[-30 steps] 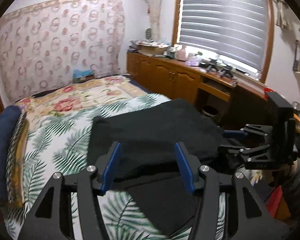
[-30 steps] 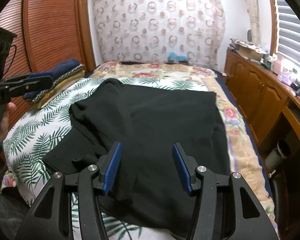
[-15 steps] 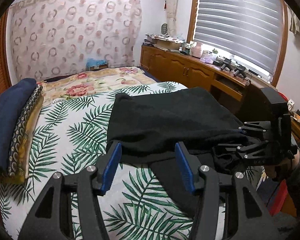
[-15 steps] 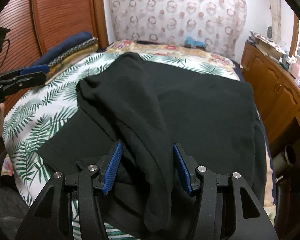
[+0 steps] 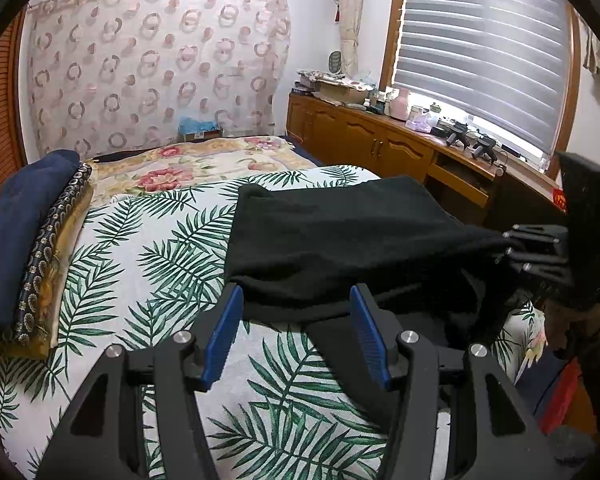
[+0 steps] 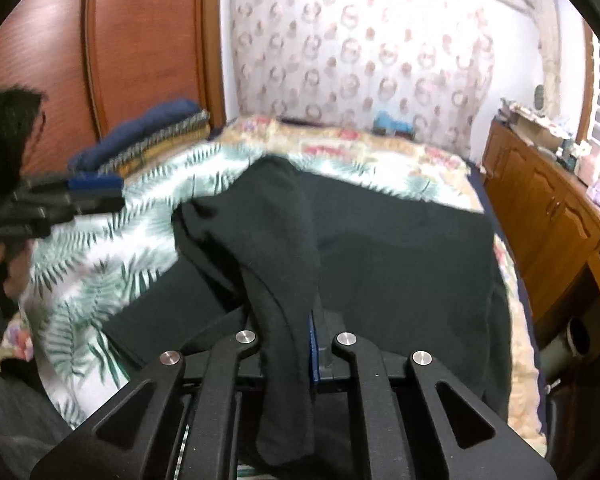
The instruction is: Fold small clothes
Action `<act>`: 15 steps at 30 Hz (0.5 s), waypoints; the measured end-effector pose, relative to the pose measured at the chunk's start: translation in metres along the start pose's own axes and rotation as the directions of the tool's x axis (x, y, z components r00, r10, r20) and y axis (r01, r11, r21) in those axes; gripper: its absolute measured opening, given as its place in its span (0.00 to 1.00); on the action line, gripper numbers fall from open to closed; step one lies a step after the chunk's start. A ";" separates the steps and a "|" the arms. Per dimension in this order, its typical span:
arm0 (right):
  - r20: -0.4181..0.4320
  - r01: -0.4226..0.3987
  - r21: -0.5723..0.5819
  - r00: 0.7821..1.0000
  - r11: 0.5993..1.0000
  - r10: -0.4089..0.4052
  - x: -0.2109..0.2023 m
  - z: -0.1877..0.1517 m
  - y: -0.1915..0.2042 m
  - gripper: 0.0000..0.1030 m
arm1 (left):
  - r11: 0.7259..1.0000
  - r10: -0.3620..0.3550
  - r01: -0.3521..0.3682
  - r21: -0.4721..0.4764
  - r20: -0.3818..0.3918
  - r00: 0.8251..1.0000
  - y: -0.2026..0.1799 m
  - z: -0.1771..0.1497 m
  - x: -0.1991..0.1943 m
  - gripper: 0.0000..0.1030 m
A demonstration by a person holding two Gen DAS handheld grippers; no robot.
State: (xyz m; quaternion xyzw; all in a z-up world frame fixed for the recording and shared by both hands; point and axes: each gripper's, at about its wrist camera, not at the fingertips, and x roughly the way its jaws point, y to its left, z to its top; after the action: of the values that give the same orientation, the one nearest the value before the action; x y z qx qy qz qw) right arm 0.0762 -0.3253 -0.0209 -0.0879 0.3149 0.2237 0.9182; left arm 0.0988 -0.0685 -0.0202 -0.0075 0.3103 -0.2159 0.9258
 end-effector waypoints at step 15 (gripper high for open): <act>0.034 0.114 0.037 0.993 0.993 -0.115 -0.043 0.007 -0.040 0.07 | 1.000 -0.013 0.013 0.000 0.001 1.000 -0.005 -0.002 0.002 0.53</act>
State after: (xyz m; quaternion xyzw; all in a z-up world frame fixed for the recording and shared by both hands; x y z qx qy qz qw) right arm 0.0687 -0.3736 0.0123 -0.0857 0.2966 0.1667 0.9364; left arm 0.0972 -0.0733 -0.0225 -0.0097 0.3100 -0.2221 0.9244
